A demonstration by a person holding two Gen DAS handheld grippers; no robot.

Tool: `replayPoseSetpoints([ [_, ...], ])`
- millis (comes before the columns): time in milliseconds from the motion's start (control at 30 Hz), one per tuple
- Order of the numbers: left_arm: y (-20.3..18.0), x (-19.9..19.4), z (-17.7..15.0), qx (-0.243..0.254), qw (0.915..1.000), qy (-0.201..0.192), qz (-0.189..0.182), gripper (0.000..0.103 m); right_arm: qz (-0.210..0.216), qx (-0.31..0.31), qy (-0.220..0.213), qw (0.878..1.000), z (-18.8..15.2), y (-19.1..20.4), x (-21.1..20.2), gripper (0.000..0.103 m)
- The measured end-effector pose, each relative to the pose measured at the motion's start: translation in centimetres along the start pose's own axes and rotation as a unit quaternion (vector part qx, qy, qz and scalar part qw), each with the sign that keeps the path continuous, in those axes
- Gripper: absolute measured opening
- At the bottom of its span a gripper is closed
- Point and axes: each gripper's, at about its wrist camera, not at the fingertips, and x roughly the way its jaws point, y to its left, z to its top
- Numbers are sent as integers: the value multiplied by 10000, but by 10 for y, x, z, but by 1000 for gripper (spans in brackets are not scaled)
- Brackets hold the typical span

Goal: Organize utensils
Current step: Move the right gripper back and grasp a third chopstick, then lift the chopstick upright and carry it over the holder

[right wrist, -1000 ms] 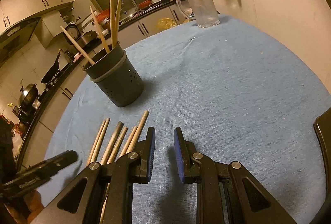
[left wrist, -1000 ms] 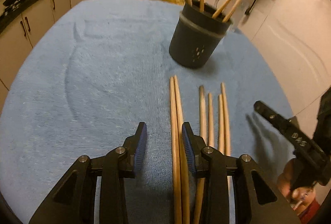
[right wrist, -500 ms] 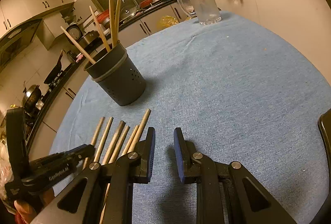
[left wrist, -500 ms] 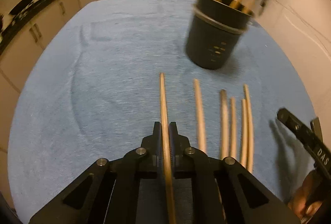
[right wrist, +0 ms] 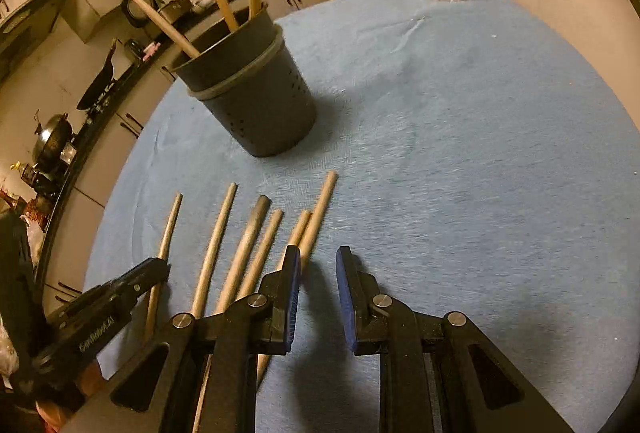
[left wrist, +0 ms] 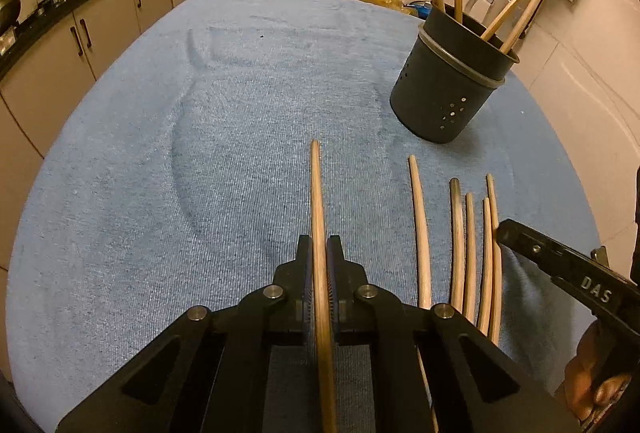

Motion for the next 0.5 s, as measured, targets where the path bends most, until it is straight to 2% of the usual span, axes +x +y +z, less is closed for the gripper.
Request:
replayPoseSetpoints([
  [67,2,-1,-3,-11,10000,3,-31,8,-78,-58,65,9999,2,5,3,20],
  [233,3,-1,0,-8,10000,62,-55,8,-742,-596,287,9950,6,24,8,12],
  [300,3,-1,0,10,9999,100,-56,8,-941,-705,448,9920,9,27,9,12],
  [500,-1,3,11,172,9996,227,12,9,-1147,-686,587,9893,22,27,16,12],
])
